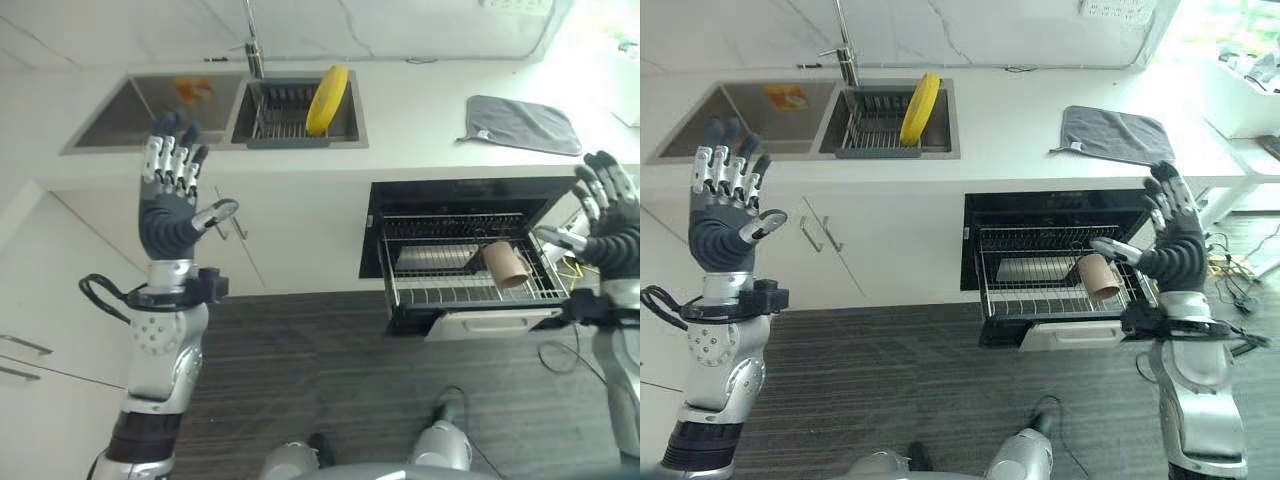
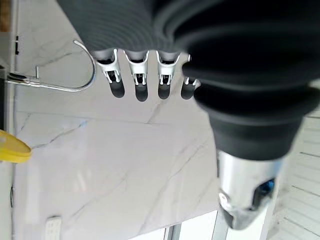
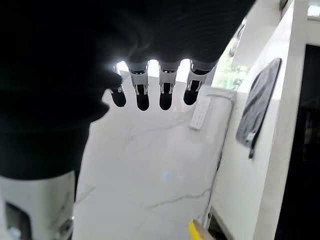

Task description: Place the dishes in the dishwasher.

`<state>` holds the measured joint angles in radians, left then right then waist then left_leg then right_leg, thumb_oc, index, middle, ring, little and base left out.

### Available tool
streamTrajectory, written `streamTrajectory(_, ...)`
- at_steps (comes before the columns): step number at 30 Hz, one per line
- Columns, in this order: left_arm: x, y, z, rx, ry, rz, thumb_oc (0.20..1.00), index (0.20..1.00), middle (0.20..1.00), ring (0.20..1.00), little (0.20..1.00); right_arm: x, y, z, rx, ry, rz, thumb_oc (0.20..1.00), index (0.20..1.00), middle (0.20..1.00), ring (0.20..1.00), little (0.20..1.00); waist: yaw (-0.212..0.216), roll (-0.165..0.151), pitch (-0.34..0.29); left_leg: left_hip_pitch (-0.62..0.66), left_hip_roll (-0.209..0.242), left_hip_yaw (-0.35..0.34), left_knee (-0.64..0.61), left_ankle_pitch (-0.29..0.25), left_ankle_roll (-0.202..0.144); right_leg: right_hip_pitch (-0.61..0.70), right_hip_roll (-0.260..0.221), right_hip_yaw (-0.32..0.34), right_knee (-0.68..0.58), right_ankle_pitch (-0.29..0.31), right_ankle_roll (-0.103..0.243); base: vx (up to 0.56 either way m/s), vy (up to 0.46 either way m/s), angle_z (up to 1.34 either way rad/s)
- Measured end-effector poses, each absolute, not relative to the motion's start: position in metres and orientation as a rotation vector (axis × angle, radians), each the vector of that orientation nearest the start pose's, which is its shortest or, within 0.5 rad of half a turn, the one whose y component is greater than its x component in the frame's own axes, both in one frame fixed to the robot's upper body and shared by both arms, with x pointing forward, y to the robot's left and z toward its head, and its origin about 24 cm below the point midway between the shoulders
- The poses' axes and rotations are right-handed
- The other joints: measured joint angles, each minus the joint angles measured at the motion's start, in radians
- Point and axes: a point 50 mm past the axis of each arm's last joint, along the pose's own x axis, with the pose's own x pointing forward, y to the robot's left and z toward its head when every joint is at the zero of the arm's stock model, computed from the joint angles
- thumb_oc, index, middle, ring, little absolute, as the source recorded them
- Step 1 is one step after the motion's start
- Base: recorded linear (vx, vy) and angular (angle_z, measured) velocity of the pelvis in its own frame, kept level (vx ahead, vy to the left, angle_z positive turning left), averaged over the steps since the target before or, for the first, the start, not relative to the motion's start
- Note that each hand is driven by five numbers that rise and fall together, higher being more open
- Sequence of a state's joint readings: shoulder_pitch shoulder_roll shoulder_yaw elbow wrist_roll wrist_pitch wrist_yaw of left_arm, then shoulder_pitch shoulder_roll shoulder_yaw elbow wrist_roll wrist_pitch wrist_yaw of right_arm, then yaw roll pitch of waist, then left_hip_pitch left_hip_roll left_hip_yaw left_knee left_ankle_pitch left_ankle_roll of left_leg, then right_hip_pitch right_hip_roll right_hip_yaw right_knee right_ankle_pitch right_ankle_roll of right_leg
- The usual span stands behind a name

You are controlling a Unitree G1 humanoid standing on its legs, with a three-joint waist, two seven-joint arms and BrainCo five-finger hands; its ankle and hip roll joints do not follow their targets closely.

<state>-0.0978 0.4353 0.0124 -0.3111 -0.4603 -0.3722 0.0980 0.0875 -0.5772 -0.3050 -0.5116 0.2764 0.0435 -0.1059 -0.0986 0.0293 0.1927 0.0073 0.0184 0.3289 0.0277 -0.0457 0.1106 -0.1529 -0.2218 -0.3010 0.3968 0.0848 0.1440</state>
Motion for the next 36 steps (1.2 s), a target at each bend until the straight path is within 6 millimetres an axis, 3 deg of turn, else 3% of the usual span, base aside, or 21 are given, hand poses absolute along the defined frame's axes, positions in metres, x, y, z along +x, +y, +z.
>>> streamTrajectory(1,0.24,0.198,0.187,-0.096,-0.766,-0.077,1.0,1.0,1.0,1.0,1.0,0.205,-0.264,0.194,-0.388,-0.485,-0.198,1.0,1.0,1.0,1.0,1.0,-0.004,0.01,0.001,0.001,-0.004,-0.03,-0.029,0.018,-0.047,0.017,0.122,0.022,0.049,-0.1,-0.028,0.05,0.151,0.92)
streamTrajectory(2,0.24,0.197,0.183,-0.117,-0.758,-0.065,1.0,1.0,1.0,1.0,1.0,0.203,-0.264,0.193,-0.388,-0.493,-0.201,1.0,1.0,1.0,1.0,1.0,-0.002,-0.015,-0.002,-0.009,-0.008,-0.035,0.0,-0.022,-0.234,0.045,0.252,0.025,0.011,-0.144,-0.113,0.08,0.054,0.64)
streamTrajectory(3,0.237,0.199,0.185,-0.084,-0.758,-0.076,1.0,1.0,1.0,1.0,1.0,0.203,-0.263,0.192,-0.365,-0.507,-0.2,1.0,1.0,1.0,1.0,1.0,-0.001,-0.107,-0.009,-0.108,-0.02,-0.05,0.257,-0.111,-0.047,0.048,0.2,0.047,-0.024,-0.148,-0.176,0.06,-0.042,0.18)
streamTrajectory(4,0.233,0.2,0.184,-0.076,-0.75,-0.08,1.0,1.0,1.0,1.0,1.0,0.204,-0.267,0.2,-0.391,-0.531,-0.203,1.0,1.0,1.0,1.0,1.0,-0.004,-0.075,-0.018,-0.13,0.095,-0.094,0.284,-0.169,-0.094,0.048,0.216,0.104,-0.009,-0.26,-0.073,0.03,-0.149,-0.05)
streamTrajectory(5,0.233,0.2,0.178,-0.099,-0.723,-0.061,1.0,1.0,1.0,1.0,1.0,0.205,-0.269,0.197,-0.383,-0.512,-0.208,1.0,1.0,1.0,1.0,1.0,-0.003,-0.092,-0.026,-0.097,0.057,-0.094,0.237,-0.138,-0.101,0.063,0.205,0.12,-0.055,-0.294,-0.078,0.0,-0.184,-0.26)
streamTrajectory(6,0.234,0.2,0.177,-0.104,-0.709,-0.056,1.0,1.0,1.0,1.0,1.0,0.207,-0.271,0.198,-0.393,-0.511,-0.214,1.0,1.0,1.0,1.0,1.0,-0.006,-0.063,-0.032,-0.042,0.038,-0.074,0.129,-0.073,-0.083,0.112,0.236,0.109,-0.215,-0.279,-0.107,-0.01,-0.198,-0.33)
streamTrajectory(9,0.237,0.199,0.192,-0.071,-0.757,-0.083,1.0,1.0,1.0,1.0,1.0,0.215,-0.266,0.207,-0.385,-0.553,-0.205,1.0,1.0,1.0,1.0,1.0,-0.02,-0.063,-0.04,-0.01,-0.021,-0.052,0.036,-0.029,-0.065,0.183,0.219,0.102,-0.432,-0.139,-0.127,0.0,-0.174,-0.14)
streamTrajectory(10,0.237,0.199,0.191,-0.08,-0.752,-0.09,1.0,1.0,1.0,1.0,1.0,0.217,-0.264,0.205,-0.378,-0.548,-0.202,1.0,1.0,1.0,1.0,1.0,-0.022,-0.062,-0.043,-0.001,-0.033,-0.053,0.023,-0.022,-0.065,0.202,0.207,0.096,-0.461,-0.086,-0.111,0.02,-0.21,0.12)
streamTrajectory(12,0.238,0.198,0.19,-0.097,-0.741,-0.095,1.0,1.0,1.0,1.0,1.0,0.222,-0.264,0.197,-0.361,-0.509,-0.206,1.0,1.0,1.0,1.0,1.0,-0.02,-0.053,-0.048,0.013,-0.036,-0.048,0.017,-0.018,-0.07,0.222,0.208,0.095,-0.484,-0.058,-0.128,0.02,-0.157,0.02)
streamTrajectory(16,0.236,0.202,0.185,-0.119,-0.72,-0.087,1.0,1.0,1.0,1.0,1.0,0.221,-0.265,0.195,-0.354,-0.501,-0.214,1.0,1.0,1.0,1.0,1.0,-0.022,-0.029,-0.061,0.028,-0.032,-0.04,-0.003,0.016,-0.103,0.231,0.216,0.094,-0.483,-0.059,-0.144,-0.01,-0.184,0.02)
streamTrajectory(19,0.236,0.199,0.181,-0.165,-0.716,-0.085,1.0,1.0,1.0,1.0,1.0,0.221,-0.266,0.196,-0.357,-0.503,-0.218,1.0,1.0,1.0,1.0,1.0,-0.02,-0.04,-0.058,-0.043,-0.012,0.003,0.129,0.019,-0.123,0.234,0.205,0.085,-0.483,-0.059,-0.177,-0.01,-0.083,0.06)
streamTrajectory(20,0.236,0.198,0.182,-0.161,-0.716,-0.09,1.0,1.0,1.0,1.0,1.0,0.221,-0.267,0.195,-0.356,-0.495,-0.22,1.0,1.0,1.0,1.0,1.0,-0.024,-0.048,-0.053,-0.063,0.003,0.02,0.167,0.002,-0.145,0.236,0.204,0.078,-0.483,-0.059,-0.189,0.06,0.033,0.19)
streamTrajectory(21,0.236,0.198,0.182,-0.157,-0.715,-0.094,1.0,1.0,1.0,1.0,1.0,0.222,-0.266,0.193,-0.35,-0.486,-0.219,1.0,1.0,1.0,1.0,1.0,-0.033,-0.052,-0.052,-0.077,0.053,0.068,0.2,-0.005,-0.154,0.237,0.205,0.066,-0.483,-0.062,-0.194,0.07,0.066,0.18)
streamTrajectory(23,0.236,0.199,0.181,-0.157,-0.71,-0.092,1.0,1.0,1.0,1.0,1.0,0.223,-0.265,0.193,-0.354,-0.484,-0.213,1.0,1.0,1.0,1.0,1.0,-0.037,-0.052,-0.052,-0.063,0.147,0.088,0.126,0.001,-0.162,0.235,0.216,0.067,-0.483,-0.068,-0.187,0.13,0.128,0.07)
streamTrajectory(27,0.235,0.2,0.178,-0.155,-0.698,-0.086,1.0,1.0,1.0,1.0,1.0,0.222,-0.271,0.19,-0.378,-0.456,-0.205,1.0,1.0,1.0,1.0,1.0,-0.044,-0.043,-0.055,0.01,0.28,-0.005,-0.113,0.087,-0.287,0.237,0.218,0.098,-0.483,-0.064,-0.162,0.21,0.235,-0.16)
streamTrajectory(29,0.234,0.2,0.176,-0.156,-0.692,-0.084,1.0,1.0,1.0,1.0,1.0,0.222,-0.272,0.191,-0.381,-0.453,-0.188,1.0,1.0,1.0,1.0,1.0,-0.045,-0.034,-0.055,-0.009,0.347,-0.022,-0.112,0.105,-0.306,0.244,0.204,0.115,-0.483,-0.06,-0.14,0.22,0.283,-0.26)
streamTrajectory(30,0.234,0.2,0.174,-0.157,-0.685,-0.081,1.0,1.0,1.0,1.0,1.0,0.222,-0.273,0.192,-0.383,-0.454,-0.189,1.0,1.0,1.0,1.0,1.0,-0.045,-0.027,-0.057,-0.018,0.351,-0.02,-0.112,0.119,-0.301,0.25,0.191,0.119,-0.483,-0.065,-0.135,0.27,0.371,-0.15)
streamTrajectory(32,0.234,0.202,0.167,-0.16,-0.665,-0.068,1.0,1.0,1.0,1.0,1.0,0.221,-0.278,0.197,-0.418,-0.453,-0.193,1.0,1.0,1.0,1.0,1.0,-0.048,-0.004,-0.052,-0.045,0.354,0.02,-0.092,0.121,-0.296,0.268,0.154,0.12,-0.484,-0.075,-0.083,0.3,0.437,-0.06)
streamTrajectory(33,0.234,0.204,0.164,-0.157,-0.653,-0.061,1.0,1.0,1.0,1.0,1.0,0.222,-0.279,0.199,-0.445,-0.443,-0.178,1.0,1.0,1.0,1.0,1.0,-0.048,0.018,-0.058,-0.041,0.336,0.044,-0.09,0.17,-0.279,0.272,0.128,0.123,-0.485,-0.081,-0.048,0.28,0.416,-0.14)
streamTrajectory(34,0.232,0.209,0.161,-0.158,-0.645,-0.039,1.0,1.0,1.0,1.0,1.0,0.223,-0.277,0.198,-0.436,-0.433,-0.163,1.0,1.0,1.0,1.0,1.0,-0.042,-0.007,-0.068,-0.037,0.275,0.057,-0.075,0.201,-0.259,0.272,0.064,0.13,-0.482,-0.1,-0.022,0.31,0.453,-0.13)
streamTrajectory(36,0.229,0.216,0.163,-0.142,-0.657,-0.028,1.0,1.0,1.0,1.0,1.0,0.222,-0.275,0.197,-0.41,-0.432,-0.145,1.0,1.0,1.0,1.0,1.0,-0.044,-0.079,-0.076,-0.019,0.16,0.075,-0.096,0.177,-0.21,0.269,-0.024,0.125,-0.46,-0.075,-0.001,0.34,0.501,0.0)
